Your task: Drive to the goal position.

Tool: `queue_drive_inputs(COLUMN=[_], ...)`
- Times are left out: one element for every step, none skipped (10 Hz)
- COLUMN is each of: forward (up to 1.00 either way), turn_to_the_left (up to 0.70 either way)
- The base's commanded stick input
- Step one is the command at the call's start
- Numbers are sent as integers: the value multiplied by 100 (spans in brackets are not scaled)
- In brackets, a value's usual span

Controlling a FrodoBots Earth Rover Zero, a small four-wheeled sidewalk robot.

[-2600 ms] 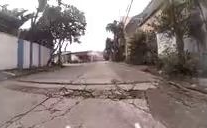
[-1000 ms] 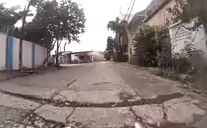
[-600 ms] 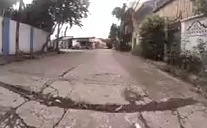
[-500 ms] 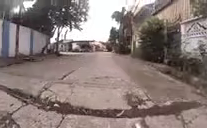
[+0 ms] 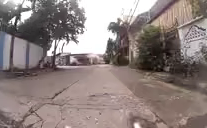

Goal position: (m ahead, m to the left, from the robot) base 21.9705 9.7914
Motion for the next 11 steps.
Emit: queue_drive_inputs(forward=[70,70,70,70,70,70,70,70,70,70,70], turn_to_the_left=[0,0,0,0,0,0,0,0,0,0,0])
